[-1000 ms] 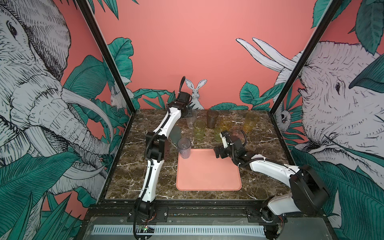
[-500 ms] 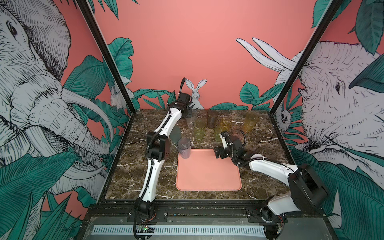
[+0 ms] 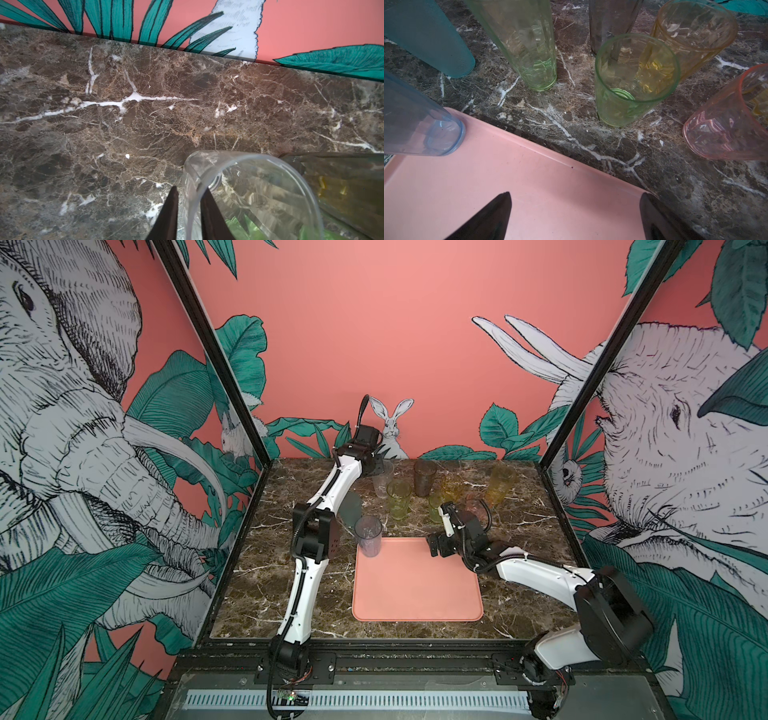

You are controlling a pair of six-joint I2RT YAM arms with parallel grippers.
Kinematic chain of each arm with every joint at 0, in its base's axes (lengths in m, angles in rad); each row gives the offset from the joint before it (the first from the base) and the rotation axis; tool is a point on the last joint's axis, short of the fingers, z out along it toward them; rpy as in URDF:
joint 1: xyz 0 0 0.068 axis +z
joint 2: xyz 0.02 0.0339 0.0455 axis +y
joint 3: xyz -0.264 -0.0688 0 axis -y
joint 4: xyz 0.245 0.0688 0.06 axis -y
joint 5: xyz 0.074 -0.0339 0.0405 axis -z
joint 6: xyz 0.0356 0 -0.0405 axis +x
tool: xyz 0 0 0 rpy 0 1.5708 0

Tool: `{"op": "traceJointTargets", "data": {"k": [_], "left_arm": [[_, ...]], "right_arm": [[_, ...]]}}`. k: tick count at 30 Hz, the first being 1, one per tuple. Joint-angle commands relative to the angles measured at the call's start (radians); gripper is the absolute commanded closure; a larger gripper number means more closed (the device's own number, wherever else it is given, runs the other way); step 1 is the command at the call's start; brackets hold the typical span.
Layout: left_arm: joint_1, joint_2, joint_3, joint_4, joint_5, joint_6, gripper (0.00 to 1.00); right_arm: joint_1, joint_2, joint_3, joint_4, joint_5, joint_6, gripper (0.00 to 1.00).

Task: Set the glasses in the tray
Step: 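Lower the left gripper onto the plain clear glass rim and grasp it, then lift the plain clear glass off the table with the left gripper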

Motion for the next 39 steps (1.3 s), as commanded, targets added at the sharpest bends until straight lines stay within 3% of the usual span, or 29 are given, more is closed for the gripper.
{"op": "traceJointTargets", "data": {"k": [1, 26, 39], "left_arm": [[0.008, -0.003, 0.027, -0.013, 0.006, -0.006, 0.81], [0.043, -0.037, 0.021, -0.06, 0.025, -0.012, 1.0], [0.044, -0.16, -0.043, -0.125, 0.019, 0.009, 1.0]], "right_arm": [[0.007, 0.013, 0.032, 0.002, 0.0, 0.006, 0.02], [0.007, 0.044, 0.05, -0.009, -0.013, 0.014, 0.02], [0.007, 0.048, 0.053, -0.012, -0.013, 0.013, 0.02]]}}
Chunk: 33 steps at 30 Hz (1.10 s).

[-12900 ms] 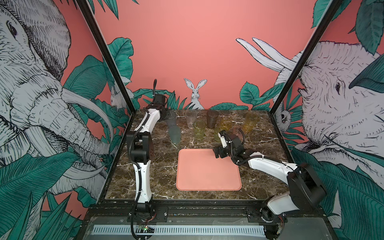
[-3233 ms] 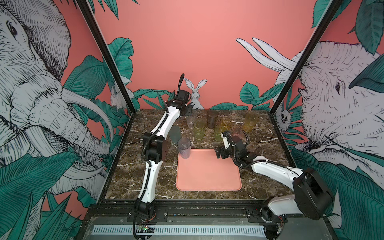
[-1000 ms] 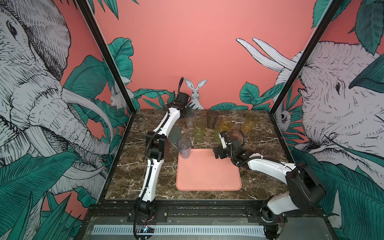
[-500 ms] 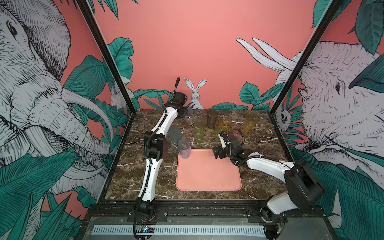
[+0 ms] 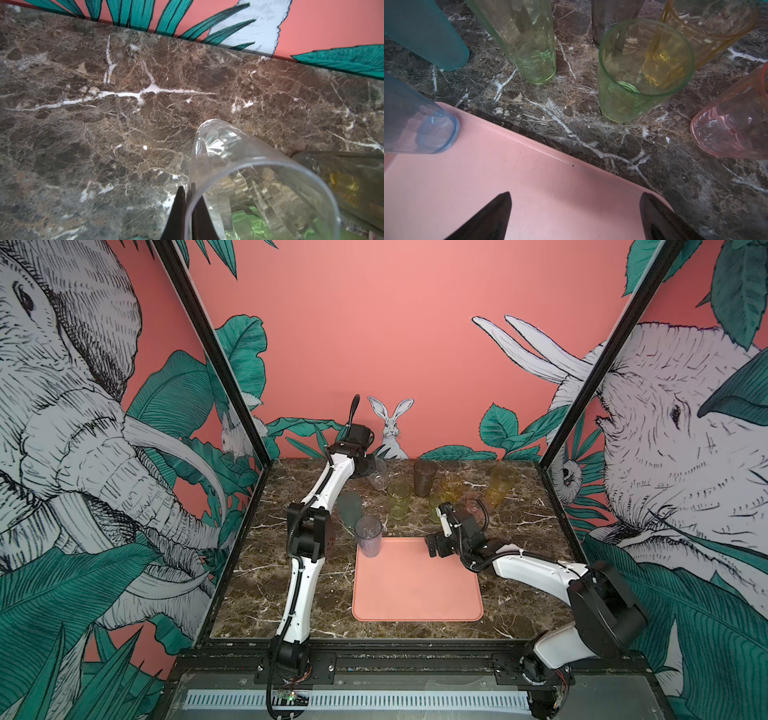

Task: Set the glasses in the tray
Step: 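Lift the plain clear glass off the table with the left gripper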

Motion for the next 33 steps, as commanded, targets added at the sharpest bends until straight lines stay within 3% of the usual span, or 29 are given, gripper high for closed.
{"op": "traceJointTargets", "data": {"k": [1, 11, 33], "left_arm": [[0.005, -0.152, -0.051, -0.041, -0.008, 0.006, 1.0], [0.005, -0.326, -0.194, -0.062, -0.02, 0.014, 1.0], [-0.024, -0.582, -0.206, -0.293, -0.021, 0.067, 1.0]], "right_arm": [[0.007, 0.009, 0.029, 0.01, -0.005, 0.008, 0.02], [0.007, 0.011, 0.03, 0.007, -0.01, 0.012, 0.02], [0.007, 0.014, 0.03, 0.012, -0.017, 0.019, 0.02]]}}
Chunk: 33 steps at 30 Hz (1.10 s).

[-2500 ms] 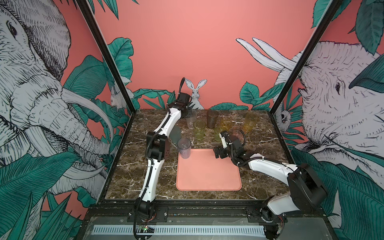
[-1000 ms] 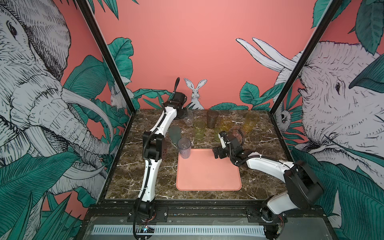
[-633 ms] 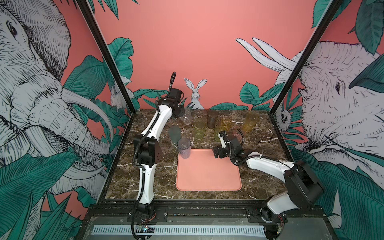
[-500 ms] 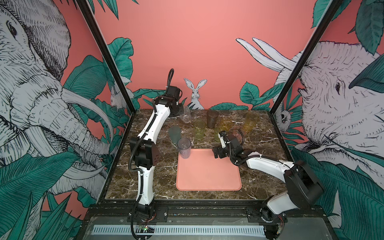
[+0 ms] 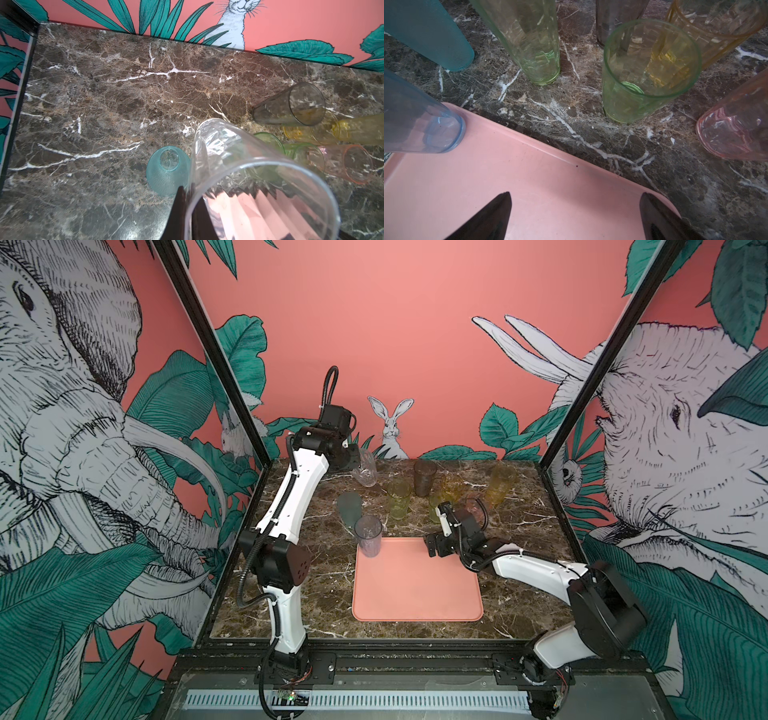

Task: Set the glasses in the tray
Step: 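Lift the plain clear glass off the table with the left gripper, then carry the plain clear glass toward the pink tray with the left gripper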

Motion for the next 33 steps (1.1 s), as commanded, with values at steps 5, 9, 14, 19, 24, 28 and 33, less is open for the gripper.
{"op": "traceJointTargets", "data": {"k": [5, 9, 14, 19, 24, 28, 33], "left_arm": [[-0.041, -0.13, 0.003, -0.108, -0.004, 0.031, 1.0], [-0.065, -0.161, 0.013, -0.151, 0.013, 0.037, 1.0], [-0.102, -0.184, 0.036, -0.225, 0.041, 0.051, 1.0], [-0.156, -0.215, 0.038, -0.291, 0.071, 0.051, 1.0], [-0.238, -0.255, 0.033, -0.348, 0.077, 0.016, 1.0], [-0.304, -0.273, 0.027, -0.4, 0.06, -0.01, 1.0], [-0.376, -0.302, 0.013, -0.466, 0.0, -0.058, 1.0]], "right_arm": [[0.007, 0.015, 0.025, 0.016, 0.005, 0.011, 0.02], [0.007, 0.02, 0.028, 0.016, 0.002, 0.012, 0.02], [0.007, 0.025, 0.029, 0.017, 0.001, 0.012, 0.02], [0.007, 0.022, 0.015, 0.045, -0.017, 0.014, 0.02], [0.007, 0.013, -0.01, 0.092, -0.034, 0.024, 0.02], [0.007, 0.007, -0.008, 0.087, -0.038, 0.029, 0.02], [0.007, 0.0, -0.023, 0.112, -0.048, 0.038, 0.02]]}}
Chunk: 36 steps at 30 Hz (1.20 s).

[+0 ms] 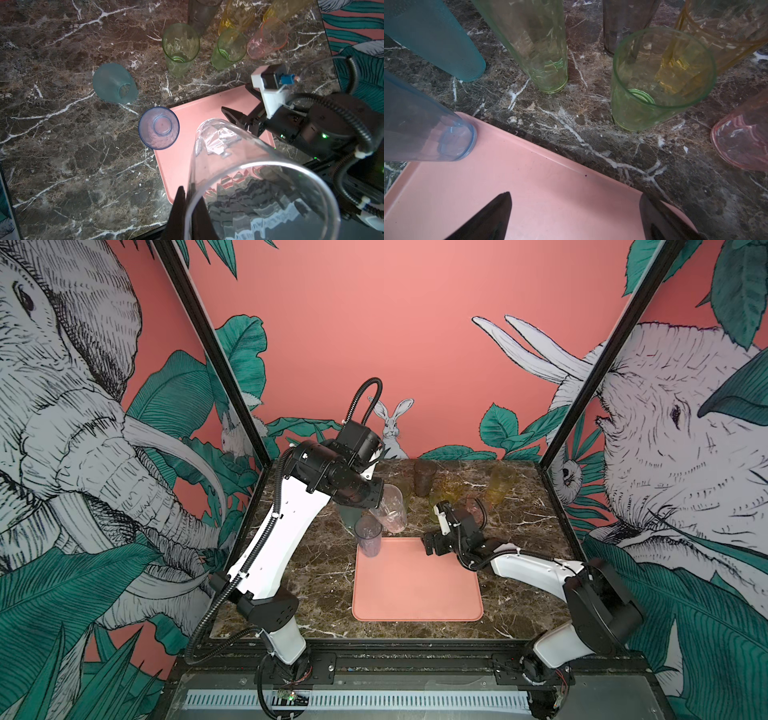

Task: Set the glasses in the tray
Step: 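Carry the plain clear glass toward the pink tray with the left gripper, then lower the plain clear glass onto the tray beside the blue-rimmed glass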

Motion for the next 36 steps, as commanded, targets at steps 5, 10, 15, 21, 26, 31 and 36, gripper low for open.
{"op": "traceJointTargets", "data": {"k": [5, 10, 15, 21, 26, 31, 36], "left_arm": [[-0.106, -0.117, -0.096, -0.085, -0.068, -0.103, 1.0], [-0.143, -0.199, -0.219, -0.1, -0.088, -0.156, 1.0], [-0.144, -0.278, -0.346, -0.081, -0.112, -0.18, 1.0], [-0.143, -0.322, -0.508, -0.011, -0.124, -0.213, 1.0], [-0.128, -0.342, -0.66, 0.086, -0.118, -0.232, 1.0], [-0.08, -0.353, -0.781, 0.179, -0.09, -0.241, 1.0], [-0.026, -0.359, -0.842, 0.235, -0.083, -0.241, 1.0]], "right_arm": [[0.007, -0.009, -0.014, 0.042, -0.009, 0.018, 0.02], [0.007, -0.023, -0.033, 0.067, -0.01, 0.021, 0.02], [0.007, -0.034, -0.028, 0.05, -0.002, 0.014, 0.02], [0.007, -0.028, -0.028, 0.052, 0.009, 0.011, 0.02], [0.007, -0.02, -0.017, 0.039, -0.006, 0.017, 0.03], [0.007, -0.036, -0.023, 0.039, -0.007, 0.021, 0.02], [0.007, -0.015, -0.024, 0.056, -0.011, 0.03, 0.02]]}}
